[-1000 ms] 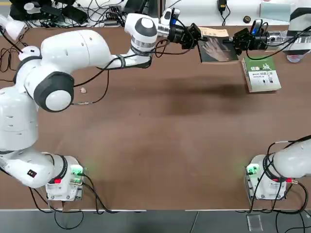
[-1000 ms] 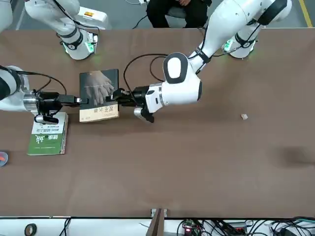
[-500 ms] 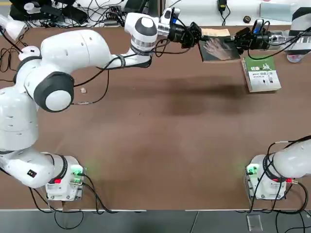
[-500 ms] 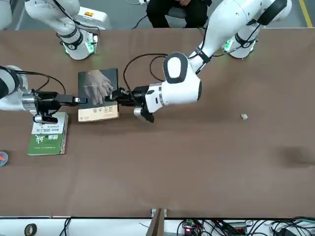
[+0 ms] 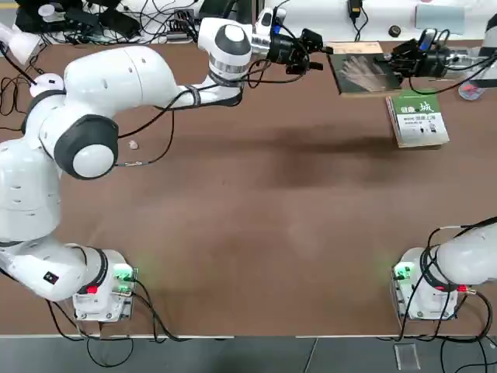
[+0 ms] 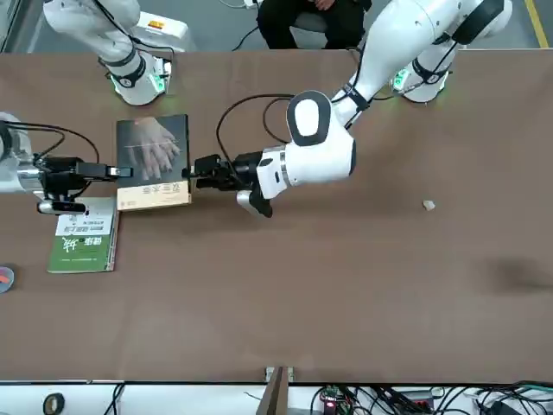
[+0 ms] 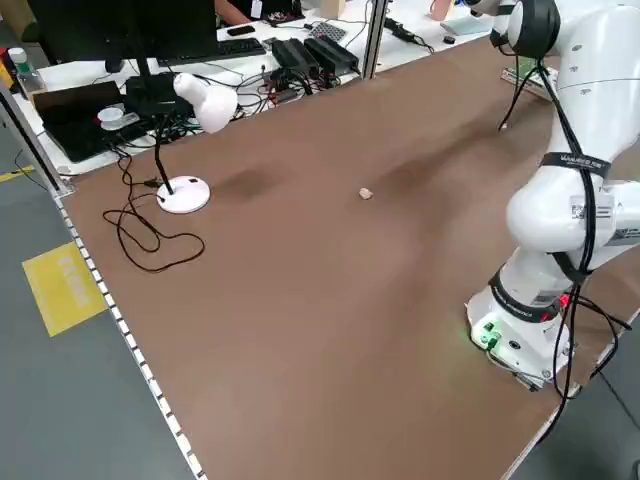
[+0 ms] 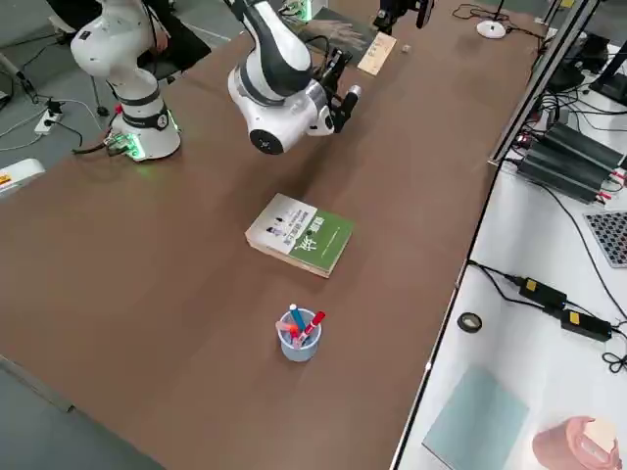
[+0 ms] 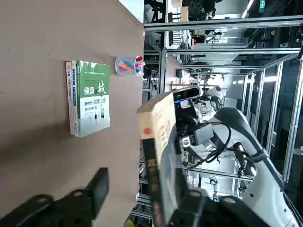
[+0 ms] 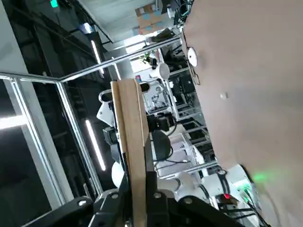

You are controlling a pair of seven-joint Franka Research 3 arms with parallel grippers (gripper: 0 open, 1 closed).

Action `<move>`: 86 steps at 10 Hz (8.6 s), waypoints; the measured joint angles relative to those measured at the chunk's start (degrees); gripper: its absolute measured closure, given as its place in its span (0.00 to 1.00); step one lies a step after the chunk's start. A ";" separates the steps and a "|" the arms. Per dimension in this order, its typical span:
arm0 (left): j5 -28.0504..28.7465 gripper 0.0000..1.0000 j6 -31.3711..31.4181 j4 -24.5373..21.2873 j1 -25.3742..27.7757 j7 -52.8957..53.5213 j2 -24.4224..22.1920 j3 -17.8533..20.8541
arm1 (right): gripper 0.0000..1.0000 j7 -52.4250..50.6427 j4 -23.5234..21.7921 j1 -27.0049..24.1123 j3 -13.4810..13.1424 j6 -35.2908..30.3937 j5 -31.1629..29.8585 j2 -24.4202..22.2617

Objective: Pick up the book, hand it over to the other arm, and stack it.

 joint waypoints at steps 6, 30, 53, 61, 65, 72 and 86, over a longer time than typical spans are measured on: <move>15.66 0.00 2.51 0.17 1.60 -2.69 -2.38 1.58 | 0.85 -2.79 8.32 -7.67 -3.07 -4.19 -17.21 2.67; 81.17 0.00 -46.25 -4.39 39.02 -9.54 -19.19 2.49 | 0.85 -23.38 38.94 -27.08 -3.36 -15.69 -23.62 35.51; 81.25 0.00 -57.37 -13.20 31.46 -9.03 -34.23 14.99 | 0.85 -27.51 41.96 -28.57 -3.00 -0.06 -20.62 40.80; 81.27 0.00 -57.41 -18.08 32.31 -9.17 -38.70 15.06 | 0.85 -29.94 38.92 -27.02 -2.93 2.97 -18.49 40.84; 81.27 0.00 -57.15 -19.36 32.32 -9.17 -39.60 15.07 | 0.85 -30.16 38.81 -26.53 -2.92 4.33 -17.26 40.83; 81.28 0.00 -56.09 -23.16 32.32 -9.20 -43.00 15.06 | 0.85 -31.96 37.47 -25.18 -2.85 6.65 -15.92 40.83; 81.28 0.00 -56.86 -23.71 32.32 -9.61 -44.69 15.07 | 0.39 -31.98 37.77 -24.30 -4.07 7.81 -15.87 40.76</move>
